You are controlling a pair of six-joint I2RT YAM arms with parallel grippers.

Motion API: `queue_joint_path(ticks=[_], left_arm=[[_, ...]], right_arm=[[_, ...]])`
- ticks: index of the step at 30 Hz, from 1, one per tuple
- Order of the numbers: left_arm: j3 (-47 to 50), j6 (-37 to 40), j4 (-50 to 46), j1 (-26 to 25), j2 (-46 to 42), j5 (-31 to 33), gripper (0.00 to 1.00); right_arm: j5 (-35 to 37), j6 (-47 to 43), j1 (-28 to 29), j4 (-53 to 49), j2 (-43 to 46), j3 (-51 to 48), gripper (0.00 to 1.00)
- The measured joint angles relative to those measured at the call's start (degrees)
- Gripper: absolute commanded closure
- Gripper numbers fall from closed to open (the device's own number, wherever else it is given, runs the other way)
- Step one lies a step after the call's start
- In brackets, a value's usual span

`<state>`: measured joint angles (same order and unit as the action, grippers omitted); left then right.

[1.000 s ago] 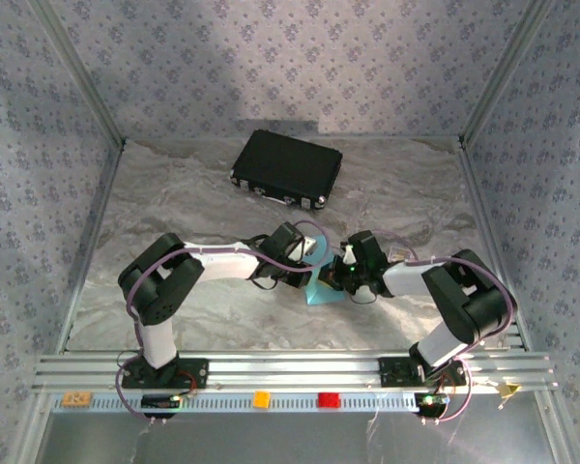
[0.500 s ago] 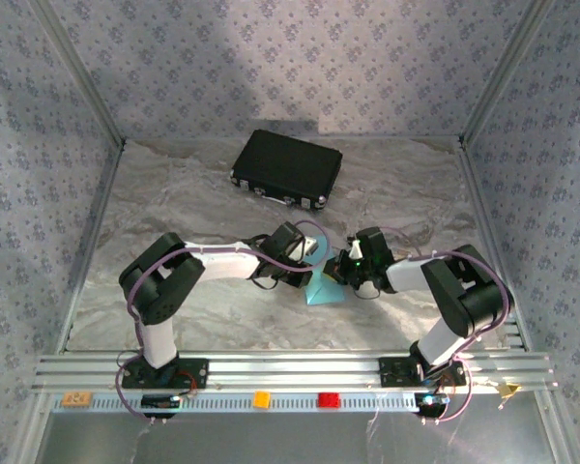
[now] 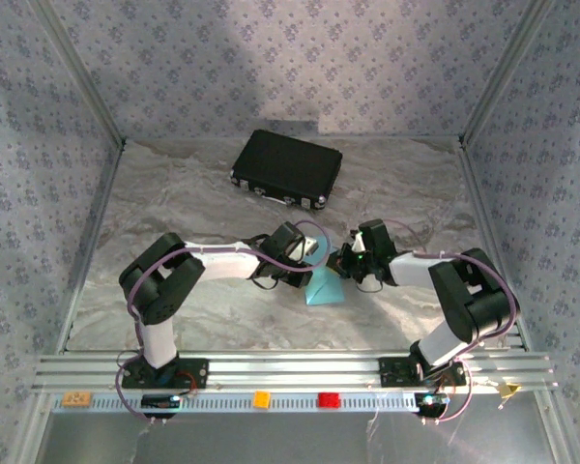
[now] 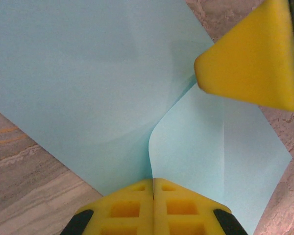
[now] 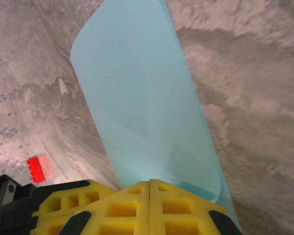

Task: Fold a paper plane with a square sheet of paper (pick it up from the middle)
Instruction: Fold the triangle a second time at the center of the table.

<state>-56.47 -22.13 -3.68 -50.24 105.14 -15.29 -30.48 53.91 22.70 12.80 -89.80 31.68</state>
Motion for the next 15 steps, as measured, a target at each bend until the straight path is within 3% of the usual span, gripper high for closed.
queue_joint_path(ticks=[15], left_arm=[[-0.1, 0.0, 0.4, 0.1, 0.3, -0.6, 1.00]], right_arm=[[-1.4, 3.7, -3.2, 2.9, -1.7, -2.0, 0.94]])
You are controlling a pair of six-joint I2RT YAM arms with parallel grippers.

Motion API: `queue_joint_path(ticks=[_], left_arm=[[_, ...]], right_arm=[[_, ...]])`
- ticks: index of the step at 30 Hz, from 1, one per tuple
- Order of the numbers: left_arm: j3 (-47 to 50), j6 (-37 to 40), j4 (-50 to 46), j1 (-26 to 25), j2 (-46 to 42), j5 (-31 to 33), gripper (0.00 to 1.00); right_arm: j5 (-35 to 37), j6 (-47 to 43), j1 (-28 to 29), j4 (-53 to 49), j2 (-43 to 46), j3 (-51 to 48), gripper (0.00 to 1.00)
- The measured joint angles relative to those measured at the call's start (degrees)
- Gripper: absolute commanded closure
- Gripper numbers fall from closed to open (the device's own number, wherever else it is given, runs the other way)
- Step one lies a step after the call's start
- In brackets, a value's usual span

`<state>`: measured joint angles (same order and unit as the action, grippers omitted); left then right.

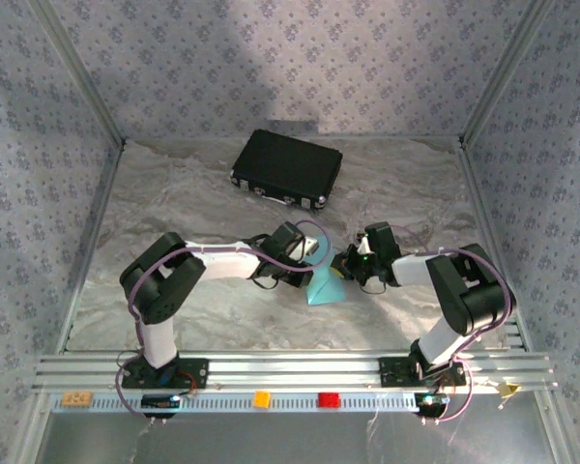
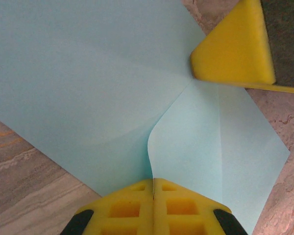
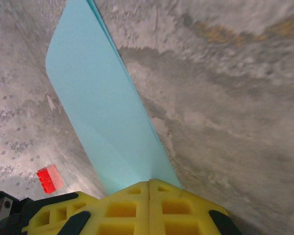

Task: Fold a paper plane with a square sheet of paper (pick it up from the middle)
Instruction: Fold the triangle a second time at the center of the table.

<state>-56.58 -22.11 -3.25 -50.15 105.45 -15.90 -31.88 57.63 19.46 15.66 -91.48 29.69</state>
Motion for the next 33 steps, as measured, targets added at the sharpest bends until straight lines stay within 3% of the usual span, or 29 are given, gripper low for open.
queue_joint_path(ticks=[17, 26, 33], left_arm=[[0.0, 0.0, 0.3, 0.0, 0.1, -0.2, 1.00], [-0.1, 0.2, 0.3, 0.0, 0.1, -0.2, 1.00], [-0.1, 0.2, 0.3, 0.0, 0.1, -0.2, 1.00]], right_arm=[[5.0, -2.2, -0.4, -6.6, 9.7, 0.1, 0.91], [1.7, -3.2, 6.4, -6.1, 6.9, 0.7, 0.91], [1.0, -3.3, 7.6, -5.6, 3.0, 0.9, 0.93]])
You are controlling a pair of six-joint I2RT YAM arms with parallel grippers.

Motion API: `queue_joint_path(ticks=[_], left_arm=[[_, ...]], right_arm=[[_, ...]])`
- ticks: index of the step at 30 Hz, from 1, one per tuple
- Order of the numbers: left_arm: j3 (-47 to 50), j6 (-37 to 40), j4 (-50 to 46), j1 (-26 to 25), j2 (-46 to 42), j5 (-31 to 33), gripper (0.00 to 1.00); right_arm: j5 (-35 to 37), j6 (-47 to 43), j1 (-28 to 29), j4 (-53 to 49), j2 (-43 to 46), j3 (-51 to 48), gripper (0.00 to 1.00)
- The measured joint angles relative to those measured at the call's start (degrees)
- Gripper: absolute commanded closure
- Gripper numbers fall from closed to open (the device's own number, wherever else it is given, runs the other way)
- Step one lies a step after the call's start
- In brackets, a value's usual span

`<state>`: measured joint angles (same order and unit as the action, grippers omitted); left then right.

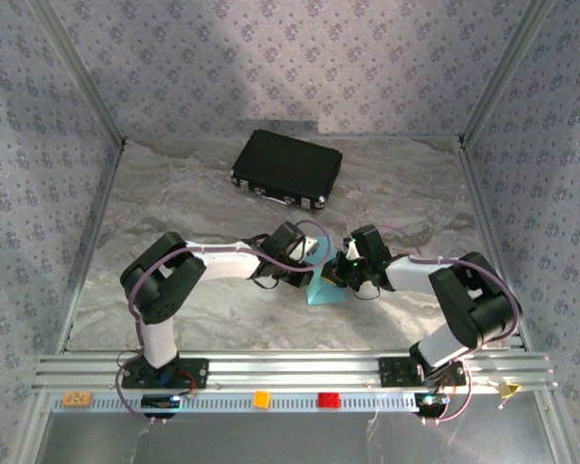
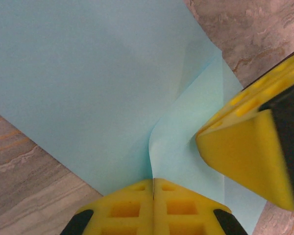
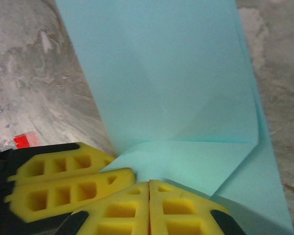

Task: Fold a paper plane with a square sheet of paper (pick it up from the middle)
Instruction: Fold the triangle a second time at the center of the table.

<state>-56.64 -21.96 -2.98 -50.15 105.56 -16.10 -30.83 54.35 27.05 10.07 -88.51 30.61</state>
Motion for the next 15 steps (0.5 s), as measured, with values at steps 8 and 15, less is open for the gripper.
queue_joint_path(ticks=[8, 15], left_arm=[[-0.1, -0.2, -0.3, 0.3, 0.0, 0.0, 0.82], [-0.2, -4.0, -3.8, 2.1, -3.0, 0.5, 0.63]], right_arm=[[0.0, 0.1, 0.0, 3.3, -1.6, -1.3, 0.95], [0.2, 1.1, 0.1, 5.4, -1.8, -1.9, 0.96]])
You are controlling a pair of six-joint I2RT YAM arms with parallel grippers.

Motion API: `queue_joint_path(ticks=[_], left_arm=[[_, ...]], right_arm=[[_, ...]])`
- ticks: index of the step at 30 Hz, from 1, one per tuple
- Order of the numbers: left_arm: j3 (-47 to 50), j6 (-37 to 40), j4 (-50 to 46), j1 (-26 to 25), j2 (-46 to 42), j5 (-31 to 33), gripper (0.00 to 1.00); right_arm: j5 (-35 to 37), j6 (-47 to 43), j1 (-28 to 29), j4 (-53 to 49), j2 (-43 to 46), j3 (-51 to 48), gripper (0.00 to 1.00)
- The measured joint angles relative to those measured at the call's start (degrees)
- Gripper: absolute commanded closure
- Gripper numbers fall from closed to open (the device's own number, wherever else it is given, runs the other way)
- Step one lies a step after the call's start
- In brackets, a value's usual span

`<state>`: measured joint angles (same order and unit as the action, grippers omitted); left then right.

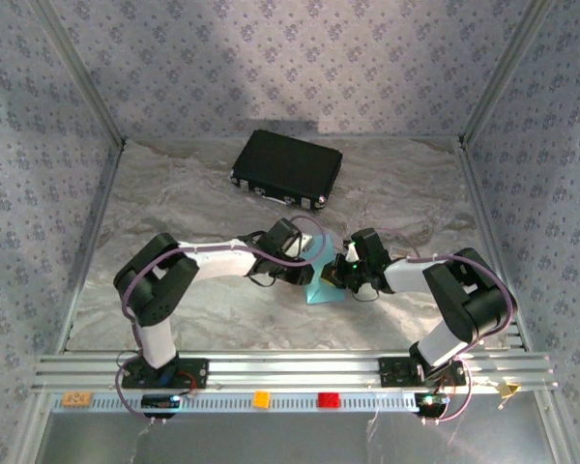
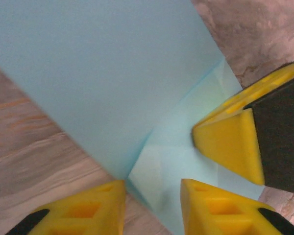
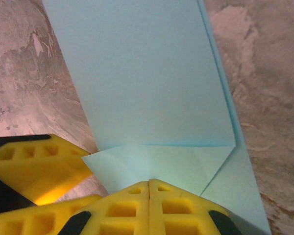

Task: Fold a paper plane with a square sheet of paper (pick it up from the middle)
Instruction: Fold the triangle a second time at the center of the table.

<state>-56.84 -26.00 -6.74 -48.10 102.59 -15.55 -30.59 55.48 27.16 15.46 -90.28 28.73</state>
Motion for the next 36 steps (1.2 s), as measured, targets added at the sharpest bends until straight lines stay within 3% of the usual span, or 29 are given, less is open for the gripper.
queue_joint_path(ticks=[2, 5, 10, 19, 36], left_arm=[[0.0, -1.4, -0.9, 1.0, -1.7, 0.2, 0.67], [0.0, -3.4, -1.0, 1.9, -4.3, -0.9, 0.82], [0.0, -6.7, 0.0, 1.6, -4.0, -9.1, 1.00], [-2.8, -9.9, 0.9, -1.1, 4.3, -18.4, 1.00], [-3.8, -10.1, 0.5, -1.5, 7.8, -19.0, 1.00]], right_arm=[[0.2, 0.5, 0.0, 0.1, 0.0, 0.0, 0.96], [0.4, 1.0, 0.0, 0.3, 0.0, 0.0, 0.96], [1.0, 1.7, 0.0, 0.6, 0.0, 0.0, 0.96], [1.2, 2.2, 0.0, 0.8, 0.0, -0.1, 0.96], [1.3, 2.2, 0.0, 1.7, 0.1, -0.6, 0.96]])
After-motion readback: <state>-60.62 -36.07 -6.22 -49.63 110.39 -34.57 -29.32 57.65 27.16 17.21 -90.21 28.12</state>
